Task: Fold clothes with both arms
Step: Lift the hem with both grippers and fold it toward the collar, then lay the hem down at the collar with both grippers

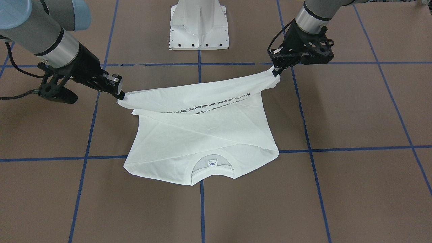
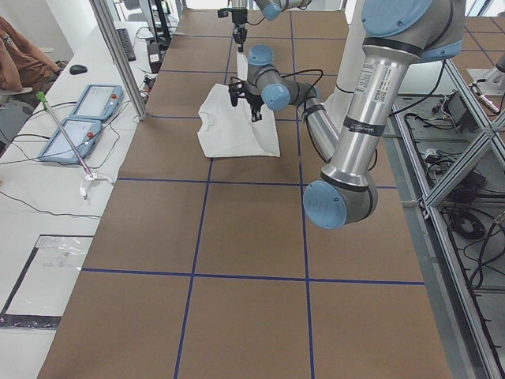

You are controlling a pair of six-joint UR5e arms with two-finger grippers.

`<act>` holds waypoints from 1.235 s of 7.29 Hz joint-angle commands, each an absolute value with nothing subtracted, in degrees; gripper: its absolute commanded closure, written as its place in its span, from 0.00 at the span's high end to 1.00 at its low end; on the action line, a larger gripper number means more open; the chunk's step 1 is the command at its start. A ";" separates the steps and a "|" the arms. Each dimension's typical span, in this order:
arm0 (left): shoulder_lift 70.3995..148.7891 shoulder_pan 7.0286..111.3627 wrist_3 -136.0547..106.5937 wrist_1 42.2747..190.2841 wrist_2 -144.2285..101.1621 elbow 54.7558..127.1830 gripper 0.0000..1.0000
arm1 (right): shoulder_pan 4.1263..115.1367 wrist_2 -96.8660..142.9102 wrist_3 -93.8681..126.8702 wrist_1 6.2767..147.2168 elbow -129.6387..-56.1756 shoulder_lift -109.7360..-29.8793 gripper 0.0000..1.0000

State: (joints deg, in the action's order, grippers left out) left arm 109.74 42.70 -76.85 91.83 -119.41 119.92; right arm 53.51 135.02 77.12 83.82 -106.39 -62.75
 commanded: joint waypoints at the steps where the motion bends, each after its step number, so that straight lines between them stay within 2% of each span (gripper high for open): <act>1: 111.62 46.03 -75.86 99.61 -119.53 110.09 0.00 | 54.84 133.69 75.68 80.09 -99.26 -60.65 0.00; 4: 113.54 47.63 -75.67 106.86 -119.44 99.97 0.00 | 54.93 132.28 75.50 76.11 -90.55 -57.23 0.00; 5: 114.16 47.90 -75.67 109.22 -119.36 97.50 0.00 | 54.93 132.19 75.50 76.11 -89.66 -56.87 0.00; 7: 115.39 48.42 -75.59 110.57 -119.18 95.20 0.00 | 54.84 130.88 75.50 76.11 -87.38 -55.29 0.00; 9: 117.15 49.74 -75.59 110.39 -119.09 94.13 0.00 | 54.76 129.65 75.50 75.59 -81.86 -51.53 0.00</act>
State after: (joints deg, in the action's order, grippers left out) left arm 116.28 49.01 -75.59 110.43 -119.16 94.72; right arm 54.83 130.67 75.50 76.01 -85.38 -53.91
